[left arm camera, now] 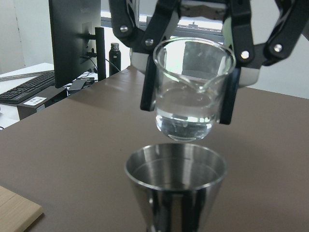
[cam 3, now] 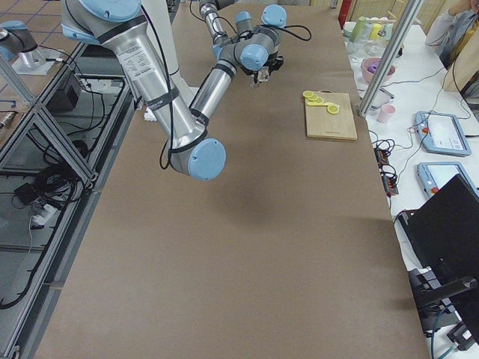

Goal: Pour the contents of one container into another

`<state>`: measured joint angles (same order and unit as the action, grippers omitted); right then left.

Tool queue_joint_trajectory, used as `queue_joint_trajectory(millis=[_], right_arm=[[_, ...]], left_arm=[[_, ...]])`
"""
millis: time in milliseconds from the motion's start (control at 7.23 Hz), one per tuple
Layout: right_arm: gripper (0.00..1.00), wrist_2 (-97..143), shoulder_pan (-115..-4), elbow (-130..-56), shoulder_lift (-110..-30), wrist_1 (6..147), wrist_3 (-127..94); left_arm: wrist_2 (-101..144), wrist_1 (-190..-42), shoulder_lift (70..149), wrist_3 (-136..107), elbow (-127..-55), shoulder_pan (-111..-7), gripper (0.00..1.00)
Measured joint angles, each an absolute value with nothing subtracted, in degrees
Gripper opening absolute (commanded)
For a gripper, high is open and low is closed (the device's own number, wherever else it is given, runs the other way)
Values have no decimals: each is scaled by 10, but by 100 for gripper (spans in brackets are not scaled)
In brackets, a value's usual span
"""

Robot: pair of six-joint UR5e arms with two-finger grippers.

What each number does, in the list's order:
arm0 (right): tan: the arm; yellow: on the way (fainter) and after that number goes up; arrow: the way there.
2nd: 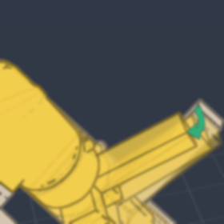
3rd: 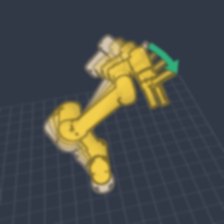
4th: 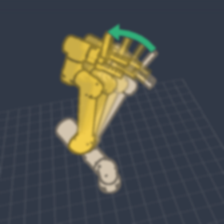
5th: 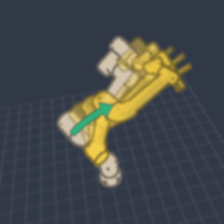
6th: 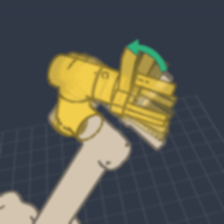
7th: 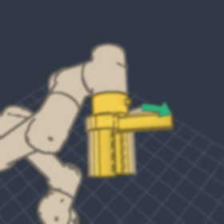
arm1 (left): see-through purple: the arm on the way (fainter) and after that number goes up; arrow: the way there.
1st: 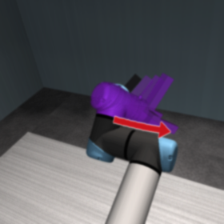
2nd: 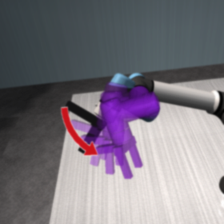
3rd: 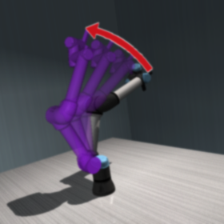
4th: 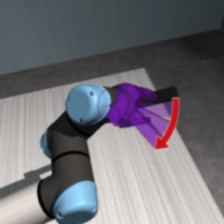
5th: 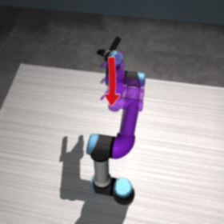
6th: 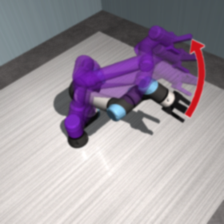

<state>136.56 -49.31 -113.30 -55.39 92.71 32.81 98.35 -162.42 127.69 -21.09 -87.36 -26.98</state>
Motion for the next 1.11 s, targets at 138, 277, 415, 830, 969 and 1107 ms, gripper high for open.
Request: queue_joint_trajectory(millis=[138, 277, 415, 830, 969, 1107], right_arm=[[0, 1366, -494, -1131, -544, 944, 328], [0, 1365, -495, -1129, -534, 960, 328], [0, 1362, -496, -1128, -526, 974, 328], [0, 1345, -496, -1128, -512, 1002, 328], [0, 1337, -495, -1129, -508, 1007, 328], [0, 1330, -493, -1131, -505, 1010, 329]], left_arm=[[983, -1624, 1277, -211, -874, -270, 0], [983, -1624, 1277, -211, -874, -270, 0], [984, -1624, 1277, -211, -874, -270, 0], [984, -1626, 1277, -211, -874, -271, 0], [984, -1626, 1278, -211, -874, -270, 0], [985, -1626, 1278, -210, -875, -270, 0]])
